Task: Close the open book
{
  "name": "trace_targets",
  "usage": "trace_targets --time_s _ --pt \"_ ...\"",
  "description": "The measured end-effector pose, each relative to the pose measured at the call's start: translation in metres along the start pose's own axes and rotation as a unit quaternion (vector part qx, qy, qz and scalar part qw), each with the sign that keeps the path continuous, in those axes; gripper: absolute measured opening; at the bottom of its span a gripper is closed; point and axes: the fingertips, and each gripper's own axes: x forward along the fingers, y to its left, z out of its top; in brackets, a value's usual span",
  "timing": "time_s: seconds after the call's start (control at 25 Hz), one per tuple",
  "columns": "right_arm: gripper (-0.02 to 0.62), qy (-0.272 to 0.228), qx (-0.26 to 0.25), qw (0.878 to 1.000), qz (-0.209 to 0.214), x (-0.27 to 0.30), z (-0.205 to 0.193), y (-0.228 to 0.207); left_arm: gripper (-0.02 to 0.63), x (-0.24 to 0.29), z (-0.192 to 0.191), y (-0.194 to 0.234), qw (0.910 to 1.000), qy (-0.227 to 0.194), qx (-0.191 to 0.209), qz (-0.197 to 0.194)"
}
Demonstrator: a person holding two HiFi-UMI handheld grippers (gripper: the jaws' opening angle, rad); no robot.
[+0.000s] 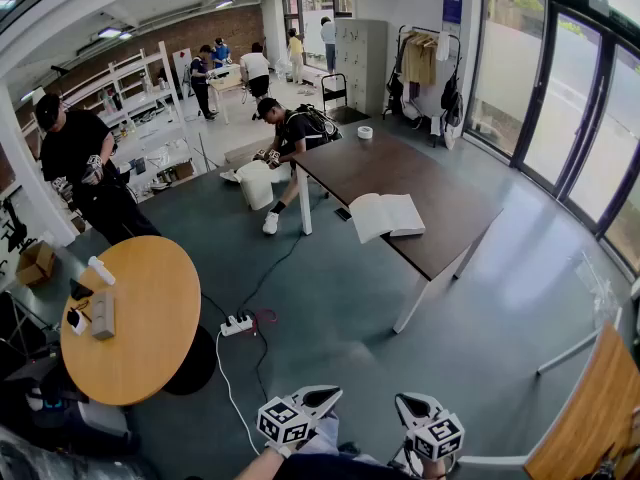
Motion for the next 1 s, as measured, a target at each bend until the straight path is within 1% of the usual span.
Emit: trace_targets --time_s 0.28,0.8,1.0 --pt "-0.013 -0.007 -0.006 1.000 0.000 0.003 0.011 -0.005 0.005 0.003 0.008 0.004 1.0000 -0.002 0.002 0.001" --pt "-0.012 -0.004 -0.004 1.000 -0.004 0.012 0.023 -0.025 0.005 0.019 0.024 0.017 1.0000 -0.004 0.001 0.001" --pt "-0.012 -0.003 -0.003 1.000 -0.003 0.022 0.028 -0.031 0.005 0.026 0.027 0.029 1.0000 -0.004 0.001 0.001"
